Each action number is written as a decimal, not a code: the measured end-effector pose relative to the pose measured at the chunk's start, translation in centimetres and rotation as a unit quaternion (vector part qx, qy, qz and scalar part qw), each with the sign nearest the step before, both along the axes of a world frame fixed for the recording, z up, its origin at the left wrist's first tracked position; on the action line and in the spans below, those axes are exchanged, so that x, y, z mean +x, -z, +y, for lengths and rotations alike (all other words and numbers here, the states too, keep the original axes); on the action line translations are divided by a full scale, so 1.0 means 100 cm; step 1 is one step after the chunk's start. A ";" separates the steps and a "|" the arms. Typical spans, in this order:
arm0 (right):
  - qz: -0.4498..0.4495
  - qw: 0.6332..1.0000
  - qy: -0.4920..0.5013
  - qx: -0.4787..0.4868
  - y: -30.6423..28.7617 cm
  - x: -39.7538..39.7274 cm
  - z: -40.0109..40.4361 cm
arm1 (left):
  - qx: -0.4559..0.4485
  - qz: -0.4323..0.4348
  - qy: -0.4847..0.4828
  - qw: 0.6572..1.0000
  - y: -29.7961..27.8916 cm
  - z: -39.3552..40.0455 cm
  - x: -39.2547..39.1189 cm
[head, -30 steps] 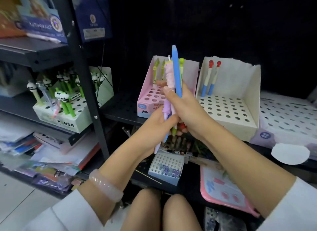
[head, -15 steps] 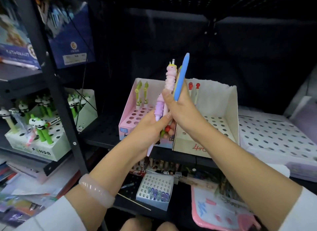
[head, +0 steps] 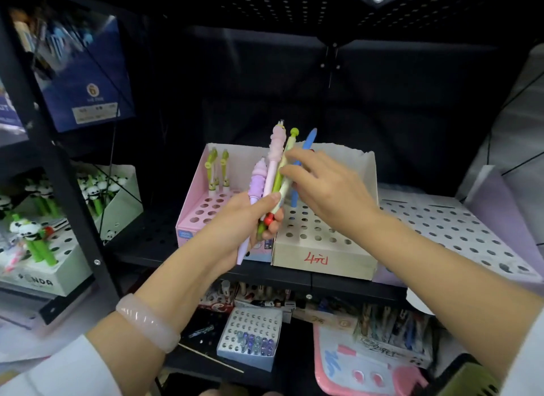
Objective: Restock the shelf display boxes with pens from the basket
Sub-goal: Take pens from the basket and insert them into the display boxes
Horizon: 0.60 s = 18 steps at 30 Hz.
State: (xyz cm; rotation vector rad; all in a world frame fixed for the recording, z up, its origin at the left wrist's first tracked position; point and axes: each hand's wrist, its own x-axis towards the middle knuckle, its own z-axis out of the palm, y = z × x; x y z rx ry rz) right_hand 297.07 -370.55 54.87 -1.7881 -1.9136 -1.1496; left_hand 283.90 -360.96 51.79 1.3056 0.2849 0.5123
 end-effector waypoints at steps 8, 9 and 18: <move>0.064 0.998 0.000 0.020 -0.004 0.025 -0.007 | 0.050 0.011 -0.051 0.997 0.002 0.009 0.000; 0.166 0.985 0.008 0.043 -0.005 0.027 -0.008 | 0.072 0.015 -0.073 0.995 0.001 0.014 -0.001; 0.541 0.834 0.080 0.073 0.020 0.048 0.021 | 0.098 0.013 -0.134 0.986 0.004 0.029 0.008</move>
